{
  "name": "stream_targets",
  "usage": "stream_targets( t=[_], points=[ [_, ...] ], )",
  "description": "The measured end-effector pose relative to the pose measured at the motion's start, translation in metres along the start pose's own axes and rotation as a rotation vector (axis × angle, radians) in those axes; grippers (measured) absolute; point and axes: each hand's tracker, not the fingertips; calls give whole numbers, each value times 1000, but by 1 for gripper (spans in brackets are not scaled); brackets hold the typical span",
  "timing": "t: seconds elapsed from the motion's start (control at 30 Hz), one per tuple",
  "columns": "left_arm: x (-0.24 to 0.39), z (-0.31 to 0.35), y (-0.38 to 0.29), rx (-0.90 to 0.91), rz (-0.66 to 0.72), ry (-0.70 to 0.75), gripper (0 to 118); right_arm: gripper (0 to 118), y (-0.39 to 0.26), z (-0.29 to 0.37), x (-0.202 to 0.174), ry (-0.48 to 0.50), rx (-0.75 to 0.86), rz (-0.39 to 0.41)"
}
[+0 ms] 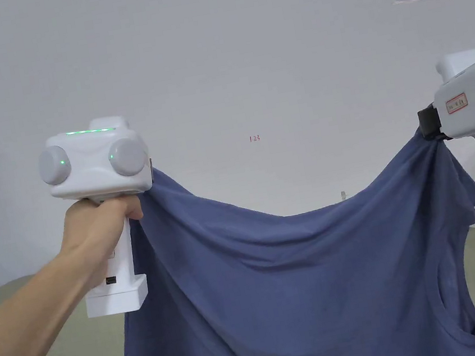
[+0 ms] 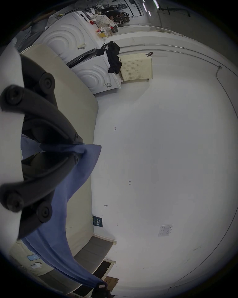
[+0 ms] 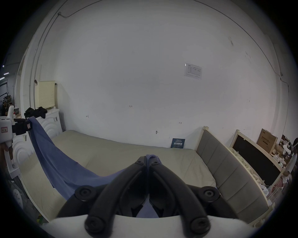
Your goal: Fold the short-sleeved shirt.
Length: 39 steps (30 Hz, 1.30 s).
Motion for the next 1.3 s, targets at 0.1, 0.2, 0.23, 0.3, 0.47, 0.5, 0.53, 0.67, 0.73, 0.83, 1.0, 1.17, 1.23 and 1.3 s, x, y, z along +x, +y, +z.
stream_targets(
  t=[0.1,0.2,0.23,0.3,0.47,0.5,0.53,0.67,0.73,0.83,1.0,1.17,1.23,1.3],
  points=[
    [1,-20,12,3,-7,30,8,4,11,-21,6,-25,-1,-22],
    [3,-42,25,4,-16,44,8,4,23,-46,13,-45,-13,-17],
    [4,-51,29,11,-28,57,8,4,27,-56,16,-57,-13,-16],
    [5,-69,37,18,-28,70,8,4,35,-75,20,-63,-16,-19],
    [8,-120,55,11,-12,99,8,4,61,-125,28,-99,-13,-13],
    [8,-130,57,9,-10,111,8,4,65,-134,30,-98,-11,-15],
    [8,-141,60,8,-8,112,8,4,71,-145,30,-104,-7,-18],
    [13,-180,68,9,-10,140,8,4,88,-177,29,-111,23,-6],
    [16,-194,69,12,-4,142,8,4,94,-189,25,-116,37,2],
    [22,-216,67,11,-2,162,8,4,99,-205,22,-119,54,10],
    [29,-246,47,-12,9,172,8,4,95,-227,19,-124,58,18],
    [34,-269,12,-73,-20,166,8,4,62,-248,16,-109,10,32],
    [35,-273,-10,-99,-39,163,8,4,38,-254,17,-102,-19,33],
    [35,-277,-34,-136,-57,146,8,4,11,-257,18,-87,-54,9]
  ],
)
